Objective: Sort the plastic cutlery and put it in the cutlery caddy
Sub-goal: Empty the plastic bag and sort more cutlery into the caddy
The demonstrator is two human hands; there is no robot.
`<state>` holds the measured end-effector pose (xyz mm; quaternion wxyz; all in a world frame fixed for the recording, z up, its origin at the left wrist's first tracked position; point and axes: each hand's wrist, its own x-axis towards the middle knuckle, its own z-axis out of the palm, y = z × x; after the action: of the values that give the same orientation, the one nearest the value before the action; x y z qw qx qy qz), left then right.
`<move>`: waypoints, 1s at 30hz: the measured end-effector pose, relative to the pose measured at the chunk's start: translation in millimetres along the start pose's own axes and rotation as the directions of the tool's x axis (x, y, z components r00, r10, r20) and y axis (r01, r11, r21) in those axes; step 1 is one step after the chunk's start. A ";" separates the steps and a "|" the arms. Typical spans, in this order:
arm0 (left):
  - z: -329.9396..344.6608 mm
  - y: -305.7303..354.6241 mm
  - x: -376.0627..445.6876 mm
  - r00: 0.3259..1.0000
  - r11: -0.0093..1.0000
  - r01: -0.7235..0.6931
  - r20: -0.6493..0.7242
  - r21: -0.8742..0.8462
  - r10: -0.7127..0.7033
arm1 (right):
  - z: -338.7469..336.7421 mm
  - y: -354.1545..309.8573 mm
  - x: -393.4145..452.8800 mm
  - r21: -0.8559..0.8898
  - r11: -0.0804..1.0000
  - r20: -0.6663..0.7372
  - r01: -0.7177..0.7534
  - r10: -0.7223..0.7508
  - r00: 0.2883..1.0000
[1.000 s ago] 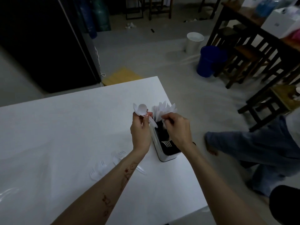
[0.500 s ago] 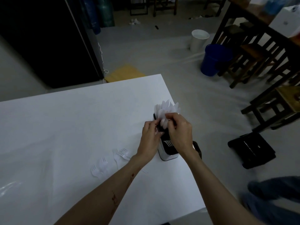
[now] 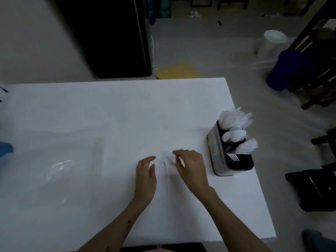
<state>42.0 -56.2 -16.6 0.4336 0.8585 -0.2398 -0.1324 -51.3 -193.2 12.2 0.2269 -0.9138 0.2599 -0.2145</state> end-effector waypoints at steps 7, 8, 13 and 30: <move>-51.8 -53.4 -18.8 0.956 0.955 0.292 -0.022 -0.054 -0.293 | 74.4 -55.6 -48.4 -0.177 0.979 0.472 -0.098 0.171 0.865; -55.7 -56.9 -19.4 0.947 0.943 0.320 0.006 -0.089 -0.321 | 79.3 -61.6 -51.3 -0.219 0.966 0.475 -0.136 0.227 0.850; -64.7 -69.9 -17.3 0.908 0.907 0.402 0.179 -0.127 -0.378 | 91.2 -79.4 -50.4 -0.283 0.896 0.385 -0.342 0.432 0.815; -68.6 -57.6 9.2 0.667 0.462 0.735 0.409 -0.496 -0.622 | 80.8 -79.8 -57.7 -0.165 0.829 0.268 -0.534 0.559 0.785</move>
<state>96.8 14.9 -22.9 0.5805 0.6708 0.1453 -0.4382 -24.6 -74.8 -26.6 0.2797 -0.8293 0.4836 0.0145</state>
